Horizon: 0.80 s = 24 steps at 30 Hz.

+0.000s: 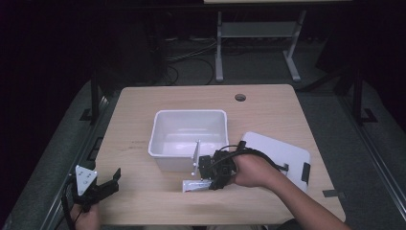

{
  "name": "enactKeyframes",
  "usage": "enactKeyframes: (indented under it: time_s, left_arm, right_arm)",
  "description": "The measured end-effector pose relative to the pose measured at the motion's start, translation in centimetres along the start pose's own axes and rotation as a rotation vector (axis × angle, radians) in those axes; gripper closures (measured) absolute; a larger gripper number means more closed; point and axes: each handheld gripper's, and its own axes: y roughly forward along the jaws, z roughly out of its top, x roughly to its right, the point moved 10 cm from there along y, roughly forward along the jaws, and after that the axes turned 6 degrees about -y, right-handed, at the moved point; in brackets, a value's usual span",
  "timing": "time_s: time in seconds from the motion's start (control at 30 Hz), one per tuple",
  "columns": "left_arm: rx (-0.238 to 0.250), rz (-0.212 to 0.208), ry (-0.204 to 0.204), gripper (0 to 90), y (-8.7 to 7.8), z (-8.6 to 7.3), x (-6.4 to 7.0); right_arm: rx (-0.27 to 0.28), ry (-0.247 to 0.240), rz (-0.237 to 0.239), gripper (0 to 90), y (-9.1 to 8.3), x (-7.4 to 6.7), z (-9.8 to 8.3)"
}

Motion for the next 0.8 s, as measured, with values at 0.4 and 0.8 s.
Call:
enactKeyframes:
  time_s: [0.4, 0.8]
  left_arm:
    - [-0.002, -0.002, -0.002, 14.1, 0.0, 0.0, 0.0]
    - [-0.002, 0.0, -0.005, 14.1, 0.0, -0.1, -0.1]
  right_arm:
    - [0.003, -0.02, -0.018, 69.4, -2.9, 0.6, 1.5]
    - [-0.009, -0.039, -0.054, 69.4, -6.1, 1.9, 3.2]
